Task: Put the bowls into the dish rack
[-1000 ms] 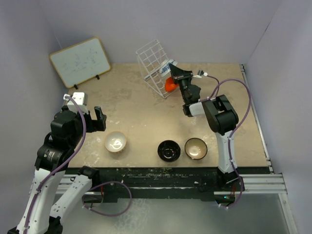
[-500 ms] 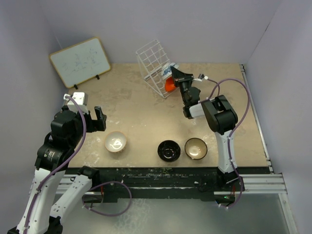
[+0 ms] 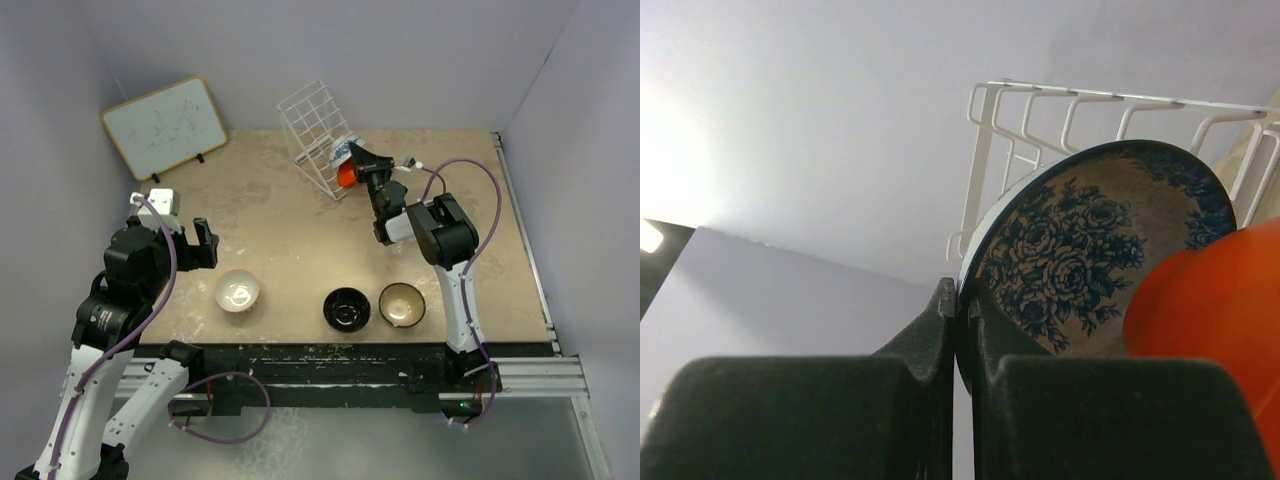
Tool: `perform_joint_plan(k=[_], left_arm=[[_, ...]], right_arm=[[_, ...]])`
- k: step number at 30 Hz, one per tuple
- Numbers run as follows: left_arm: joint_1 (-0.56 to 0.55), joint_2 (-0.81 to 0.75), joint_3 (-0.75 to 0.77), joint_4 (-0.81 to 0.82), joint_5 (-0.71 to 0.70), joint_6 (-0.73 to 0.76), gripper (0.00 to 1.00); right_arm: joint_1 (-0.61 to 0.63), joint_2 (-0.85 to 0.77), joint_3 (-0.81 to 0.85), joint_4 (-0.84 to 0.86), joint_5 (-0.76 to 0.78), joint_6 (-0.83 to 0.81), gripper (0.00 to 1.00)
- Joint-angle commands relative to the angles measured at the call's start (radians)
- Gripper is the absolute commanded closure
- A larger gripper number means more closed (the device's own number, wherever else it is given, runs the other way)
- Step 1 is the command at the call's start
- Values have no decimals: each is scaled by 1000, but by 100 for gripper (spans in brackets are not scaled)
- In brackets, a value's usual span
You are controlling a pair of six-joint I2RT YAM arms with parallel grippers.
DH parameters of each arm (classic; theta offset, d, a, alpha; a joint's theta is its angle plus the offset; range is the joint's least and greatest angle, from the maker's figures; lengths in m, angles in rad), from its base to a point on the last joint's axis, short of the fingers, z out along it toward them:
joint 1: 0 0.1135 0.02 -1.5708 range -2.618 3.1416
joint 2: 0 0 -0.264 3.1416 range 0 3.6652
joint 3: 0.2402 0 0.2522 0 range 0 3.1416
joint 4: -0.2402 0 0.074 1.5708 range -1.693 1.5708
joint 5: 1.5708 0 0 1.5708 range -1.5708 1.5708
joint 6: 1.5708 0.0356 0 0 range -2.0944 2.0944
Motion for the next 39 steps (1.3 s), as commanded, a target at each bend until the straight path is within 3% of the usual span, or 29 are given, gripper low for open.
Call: perform_joint_plan(k=[1,5,9,20,28,39], left_arm=[[7,4,1,49,7,3,1],[6,-1,0,51,7,1,1],[6,2,-6,55,12,-1,1],[7,4,-15,60,21,-7,1],[7,5,-14,60,24,-11,1],[6,8,-4,51,26,-12,1]], right_arm=[[-3,0,25,380,25,42,100],[-3,18,21,379,19,50,100],[-3,40,30,379,14,62,84],[-3,34,8,378,14,62,55],[-3,18,-49,378,33,97,47],[-3,-8,-105,378,49,112,46]])
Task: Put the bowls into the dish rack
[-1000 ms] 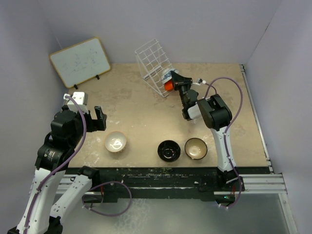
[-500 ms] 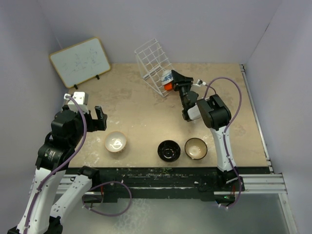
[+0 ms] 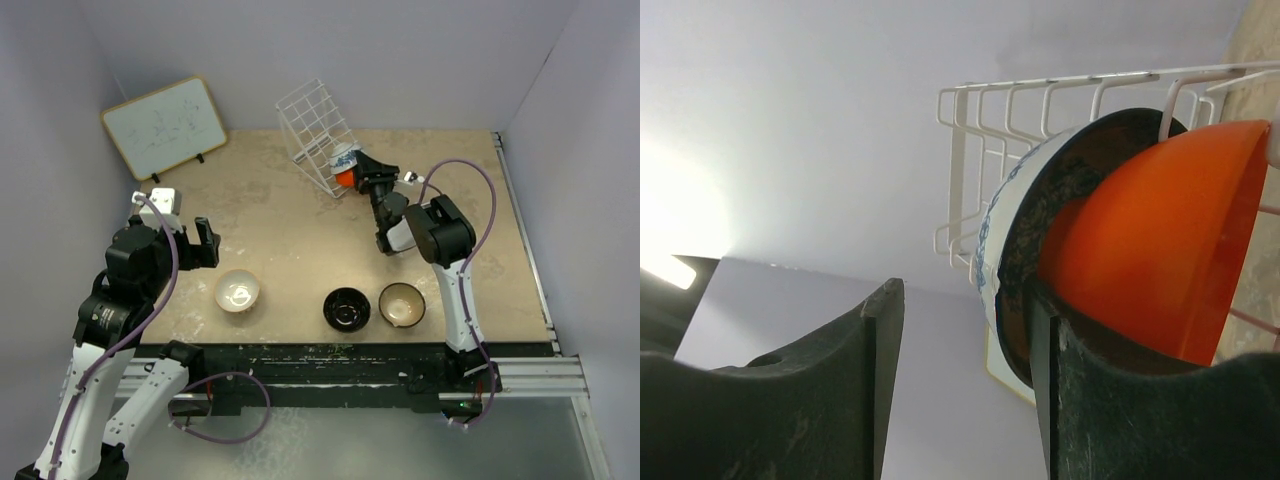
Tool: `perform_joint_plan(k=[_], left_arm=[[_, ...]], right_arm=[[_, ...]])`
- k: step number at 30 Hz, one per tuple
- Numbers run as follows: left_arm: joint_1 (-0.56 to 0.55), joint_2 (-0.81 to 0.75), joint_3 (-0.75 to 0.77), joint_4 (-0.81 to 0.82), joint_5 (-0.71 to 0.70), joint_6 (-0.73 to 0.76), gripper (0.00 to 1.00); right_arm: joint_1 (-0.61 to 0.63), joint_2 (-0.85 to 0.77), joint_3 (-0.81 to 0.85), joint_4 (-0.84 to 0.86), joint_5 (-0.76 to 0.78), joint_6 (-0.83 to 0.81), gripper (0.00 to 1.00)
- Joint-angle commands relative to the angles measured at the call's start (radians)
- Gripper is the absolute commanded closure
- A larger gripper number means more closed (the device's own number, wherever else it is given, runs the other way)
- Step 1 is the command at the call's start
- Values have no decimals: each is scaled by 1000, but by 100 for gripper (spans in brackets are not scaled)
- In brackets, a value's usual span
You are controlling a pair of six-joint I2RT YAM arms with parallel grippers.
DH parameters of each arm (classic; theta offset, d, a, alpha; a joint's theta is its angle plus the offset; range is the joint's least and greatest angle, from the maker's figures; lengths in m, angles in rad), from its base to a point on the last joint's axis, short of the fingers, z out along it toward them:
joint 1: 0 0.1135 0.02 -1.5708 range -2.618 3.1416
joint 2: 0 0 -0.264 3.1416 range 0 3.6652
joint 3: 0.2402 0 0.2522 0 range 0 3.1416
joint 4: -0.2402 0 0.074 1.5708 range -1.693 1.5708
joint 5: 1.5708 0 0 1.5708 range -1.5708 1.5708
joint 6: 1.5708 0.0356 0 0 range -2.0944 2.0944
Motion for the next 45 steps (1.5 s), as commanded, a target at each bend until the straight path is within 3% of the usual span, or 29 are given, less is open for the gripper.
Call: perform_joint_plan(k=[1,15,28,31,35,40,45], left_arm=[[6,3,4,34,16,-5,1],[7,-1,1,36,14,-9,1],[7,-14,-2,38,5,-9,1],[7,-14,6,31,2,-13,1],[7,-15,16,32,-7,-15,1],[7,-15,21,37,-13,-10,1],[6,-10,10,61,-12,-9,1]], right_arm=[[2,-62,-29,300,29,-9,46],[0,-153,-200,303,52,4,45],[-10,-440,-400,267,-100,-118,45],[-11,-550,-431,120,-188,-185,45],[-11,-769,-468,-203,-259,-361,44],[1,-1081,-441,-801,-282,-650,42],[131,-1317,-368,-1374,-107,-942,42]])
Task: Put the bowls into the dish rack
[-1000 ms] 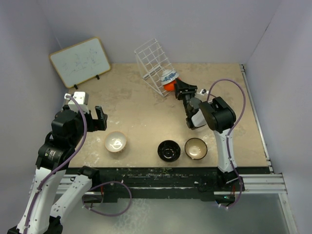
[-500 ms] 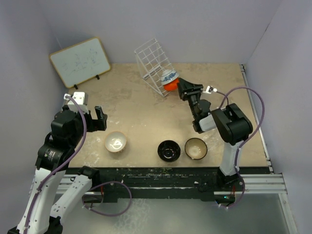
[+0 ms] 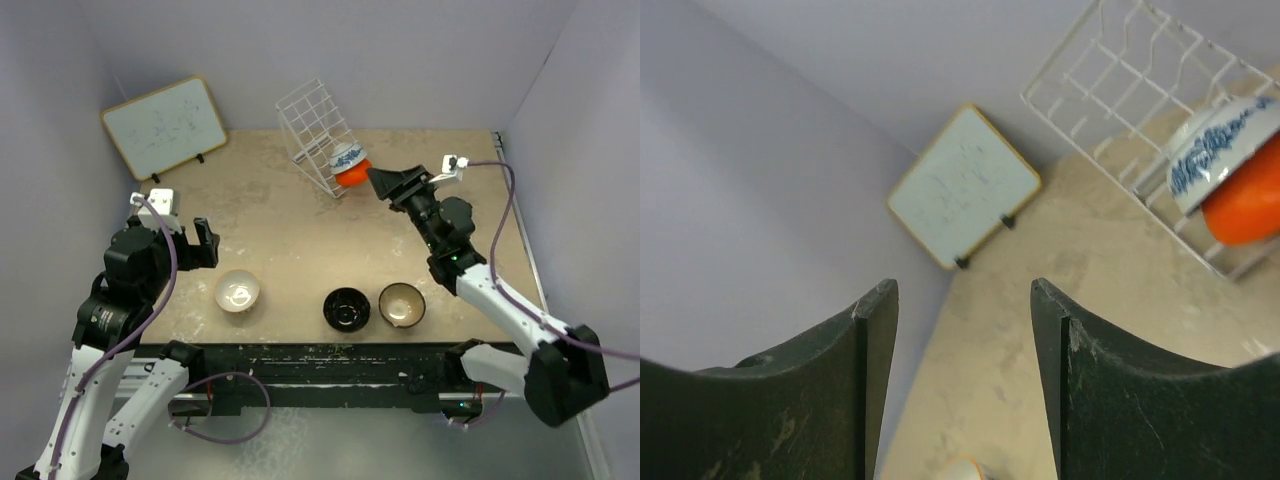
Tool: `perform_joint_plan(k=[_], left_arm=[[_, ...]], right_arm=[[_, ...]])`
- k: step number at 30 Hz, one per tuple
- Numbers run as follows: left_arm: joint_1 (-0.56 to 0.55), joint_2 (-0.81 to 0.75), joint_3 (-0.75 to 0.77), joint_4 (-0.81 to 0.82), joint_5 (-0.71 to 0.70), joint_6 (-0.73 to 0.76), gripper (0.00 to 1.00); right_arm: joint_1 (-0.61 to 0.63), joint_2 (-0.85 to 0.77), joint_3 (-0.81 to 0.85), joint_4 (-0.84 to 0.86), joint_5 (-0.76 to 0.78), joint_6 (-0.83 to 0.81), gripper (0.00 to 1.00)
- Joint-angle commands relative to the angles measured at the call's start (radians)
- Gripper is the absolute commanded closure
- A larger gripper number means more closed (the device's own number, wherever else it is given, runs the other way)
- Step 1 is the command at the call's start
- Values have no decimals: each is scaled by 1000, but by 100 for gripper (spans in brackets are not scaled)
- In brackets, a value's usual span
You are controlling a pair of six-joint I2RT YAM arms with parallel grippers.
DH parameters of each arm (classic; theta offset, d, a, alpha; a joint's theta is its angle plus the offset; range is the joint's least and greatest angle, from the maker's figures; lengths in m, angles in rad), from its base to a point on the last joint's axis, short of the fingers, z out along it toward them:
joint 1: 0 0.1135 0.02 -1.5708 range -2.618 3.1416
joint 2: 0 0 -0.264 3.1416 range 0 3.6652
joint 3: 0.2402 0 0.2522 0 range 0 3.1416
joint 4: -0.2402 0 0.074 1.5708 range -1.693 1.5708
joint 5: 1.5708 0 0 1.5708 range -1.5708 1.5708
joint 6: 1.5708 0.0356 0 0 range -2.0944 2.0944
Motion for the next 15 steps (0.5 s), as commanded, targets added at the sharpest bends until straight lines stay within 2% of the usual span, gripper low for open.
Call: perform_joint_plan(k=[1,6,12,15], left_arm=[[6,3,10,64,-4,-8,1],[6,18,20,79,9,-15,1],[6,29,7,93,7,-19,1],[6,30,5,95,18,-21,1]], right_arm=[[136,-149,106,-651,163,-364,42],[217,-142,231,-1114,202,-437,42],[337,-151,265,-1405,354,-380,43],[378,-151,273,-1492,365,-329,43]])
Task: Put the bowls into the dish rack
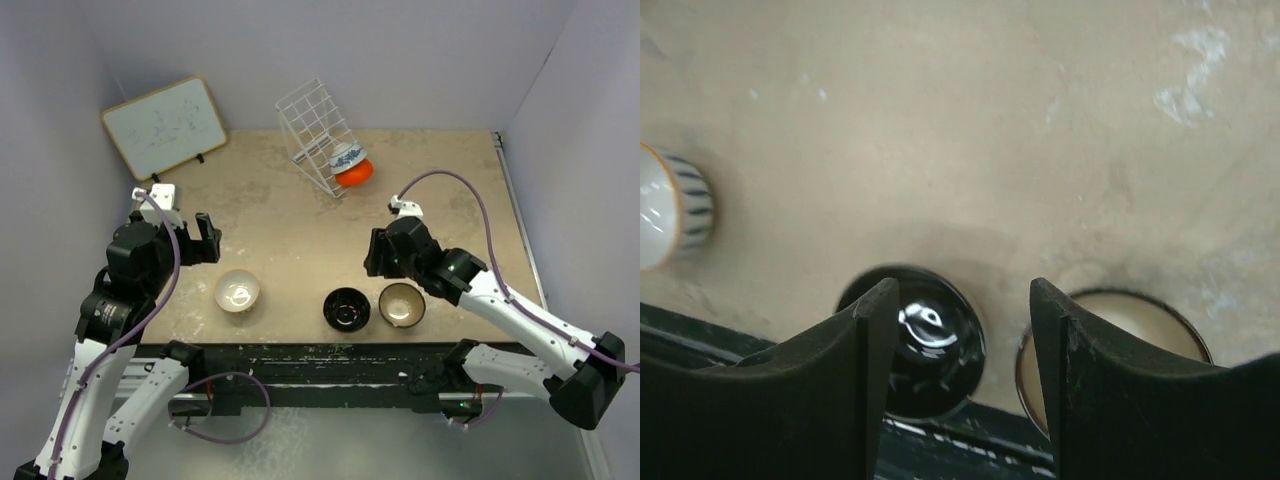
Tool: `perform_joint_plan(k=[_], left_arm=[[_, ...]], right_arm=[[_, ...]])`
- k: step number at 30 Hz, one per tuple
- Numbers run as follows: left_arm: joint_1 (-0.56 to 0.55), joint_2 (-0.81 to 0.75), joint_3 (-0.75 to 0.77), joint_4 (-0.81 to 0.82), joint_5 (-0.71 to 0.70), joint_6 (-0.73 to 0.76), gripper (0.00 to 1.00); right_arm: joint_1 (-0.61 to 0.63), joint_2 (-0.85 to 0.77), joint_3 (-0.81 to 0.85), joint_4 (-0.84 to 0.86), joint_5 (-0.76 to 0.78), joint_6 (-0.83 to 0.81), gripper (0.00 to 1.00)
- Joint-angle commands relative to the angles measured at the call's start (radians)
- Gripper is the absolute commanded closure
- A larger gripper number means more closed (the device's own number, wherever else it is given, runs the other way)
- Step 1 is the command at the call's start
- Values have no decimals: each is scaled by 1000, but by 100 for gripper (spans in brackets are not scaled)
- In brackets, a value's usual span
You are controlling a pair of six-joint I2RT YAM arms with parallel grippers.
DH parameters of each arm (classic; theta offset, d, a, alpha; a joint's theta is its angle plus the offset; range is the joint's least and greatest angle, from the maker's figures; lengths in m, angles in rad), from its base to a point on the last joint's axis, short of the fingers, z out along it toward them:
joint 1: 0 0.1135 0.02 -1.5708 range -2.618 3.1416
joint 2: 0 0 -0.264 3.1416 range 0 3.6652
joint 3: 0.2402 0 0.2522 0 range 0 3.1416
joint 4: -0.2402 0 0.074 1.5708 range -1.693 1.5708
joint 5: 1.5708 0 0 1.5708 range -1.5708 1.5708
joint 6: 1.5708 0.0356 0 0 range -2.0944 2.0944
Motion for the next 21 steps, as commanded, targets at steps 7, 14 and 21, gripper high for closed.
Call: perform_joint_plan(k=[7,14,21], left_arm=[[5,-9,-26,76,26,-27,1],[7,0,-29,70,44,-21,1],[6,-20,-38,55,20,-6,1]], right_arm=[[98,-3,-11,-293,93,128,43],[98,72,-72,-184,77,228,46],[98,103,-84,-152,99,285,50]])
